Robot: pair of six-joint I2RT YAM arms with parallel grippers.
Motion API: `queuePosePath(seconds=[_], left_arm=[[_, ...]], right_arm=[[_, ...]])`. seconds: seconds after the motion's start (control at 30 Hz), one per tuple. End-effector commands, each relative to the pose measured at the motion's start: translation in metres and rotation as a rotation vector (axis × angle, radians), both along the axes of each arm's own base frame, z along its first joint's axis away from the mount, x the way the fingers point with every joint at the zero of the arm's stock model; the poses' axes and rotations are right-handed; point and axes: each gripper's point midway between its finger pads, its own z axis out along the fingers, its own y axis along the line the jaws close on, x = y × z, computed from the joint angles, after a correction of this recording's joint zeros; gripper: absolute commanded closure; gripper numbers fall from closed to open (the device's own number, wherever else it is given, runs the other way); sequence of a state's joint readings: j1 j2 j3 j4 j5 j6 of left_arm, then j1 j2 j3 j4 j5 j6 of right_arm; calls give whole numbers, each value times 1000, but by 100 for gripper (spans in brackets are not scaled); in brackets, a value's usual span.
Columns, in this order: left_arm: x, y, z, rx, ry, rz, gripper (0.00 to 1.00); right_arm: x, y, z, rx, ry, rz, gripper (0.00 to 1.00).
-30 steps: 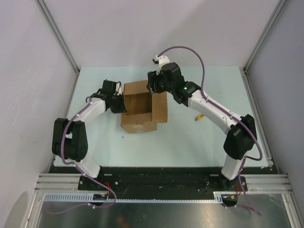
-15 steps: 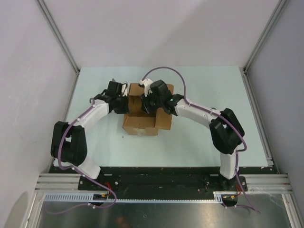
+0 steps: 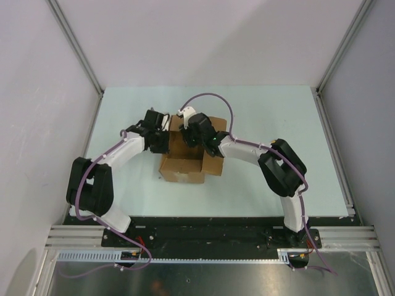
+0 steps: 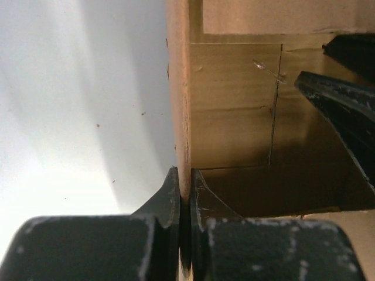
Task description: Unpack the express box
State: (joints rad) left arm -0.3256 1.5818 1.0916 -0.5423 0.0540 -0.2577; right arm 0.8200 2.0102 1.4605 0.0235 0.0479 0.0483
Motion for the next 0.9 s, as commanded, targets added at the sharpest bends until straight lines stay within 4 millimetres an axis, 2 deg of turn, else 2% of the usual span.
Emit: queuePosePath(seconds=[0.0,0.17,0.3,0.53,0.63,0.73,0.8,0.87], left_arm=[[4,-9,18,1,-62,-41,100],[4,-8,16,28,-59,-47,100],[3,-11,13,23,-47,-57,100],[3,-15,12,17,-41,-74,100],[1,-17,11,4,-32,-78,100],[2,-19,12,-3,-29,-86,100],[2,-21,14,-9,-36,-95,100],[2,-22,16,-14,-39,-103,100]], right_arm=[[34,-5,18,26,-150,-115,69],[46,-12,50,72,-219,-164,67],[55,-23,78,118,-265,-204,61],[66,-36,113,147,-342,-242,54],[70,-39,123,154,-368,-238,50],[79,-42,124,137,-374,-234,47],[81,-41,108,75,-356,-195,40],[82,-34,108,30,-361,-103,34]])
